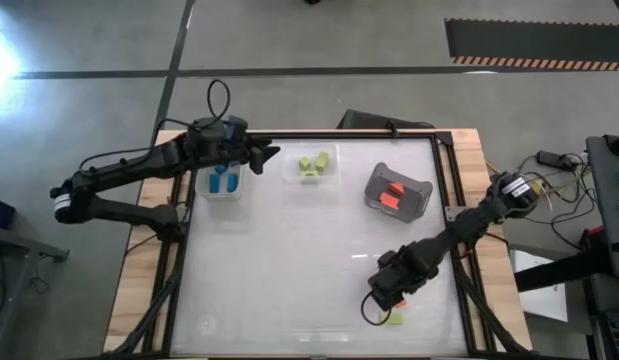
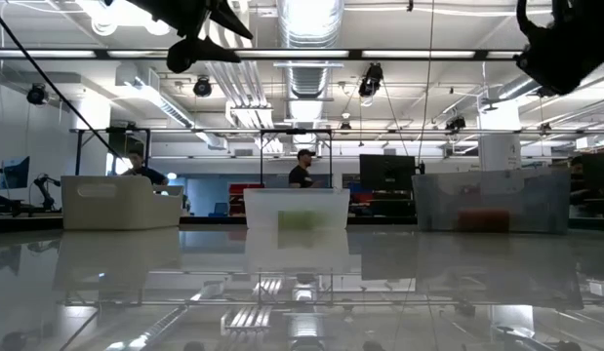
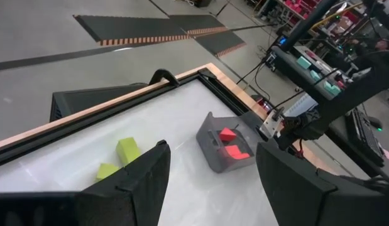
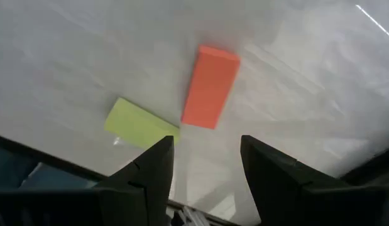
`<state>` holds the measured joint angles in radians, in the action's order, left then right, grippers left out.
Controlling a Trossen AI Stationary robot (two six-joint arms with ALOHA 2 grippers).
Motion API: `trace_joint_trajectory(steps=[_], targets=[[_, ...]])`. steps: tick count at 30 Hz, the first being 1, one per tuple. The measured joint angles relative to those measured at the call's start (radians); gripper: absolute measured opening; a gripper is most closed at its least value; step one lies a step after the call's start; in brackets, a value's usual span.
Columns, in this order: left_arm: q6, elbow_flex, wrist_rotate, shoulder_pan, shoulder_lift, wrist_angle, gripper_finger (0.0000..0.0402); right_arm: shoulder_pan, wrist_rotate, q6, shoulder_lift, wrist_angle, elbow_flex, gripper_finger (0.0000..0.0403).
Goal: Sort & place blocks by color
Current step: Put the orange block into the black bin
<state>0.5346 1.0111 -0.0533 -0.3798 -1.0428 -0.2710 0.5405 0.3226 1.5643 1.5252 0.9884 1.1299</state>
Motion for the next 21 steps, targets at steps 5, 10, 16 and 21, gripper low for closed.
trace_joint_trajectory(steps=[5, 10, 16, 21], targets=[[0.0, -0.004, 0.0, 0.0, -0.003, -0.002, 0.0219, 0.016, 0.0, -0.016, 0.062, -0.101, -0.037, 0.0175], [0.0, -0.004, 0.0, 0.0, -0.002, 0.0, 0.0219, 0.016, 0.0, -0.023, 0.088, -0.114, -0.054, 0.0176], [0.0, -0.004, 0.0, 0.0, -0.002, 0.0, 0.0219, 0.016, -0.003, -0.038, 0.128, -0.147, -0.071, 0.0172], [-0.001, -0.004, -0.001, 0.0, -0.002, 0.0, 0.0219, 0.016, -0.006, -0.036, 0.141, -0.23, -0.102, 0.0171]])
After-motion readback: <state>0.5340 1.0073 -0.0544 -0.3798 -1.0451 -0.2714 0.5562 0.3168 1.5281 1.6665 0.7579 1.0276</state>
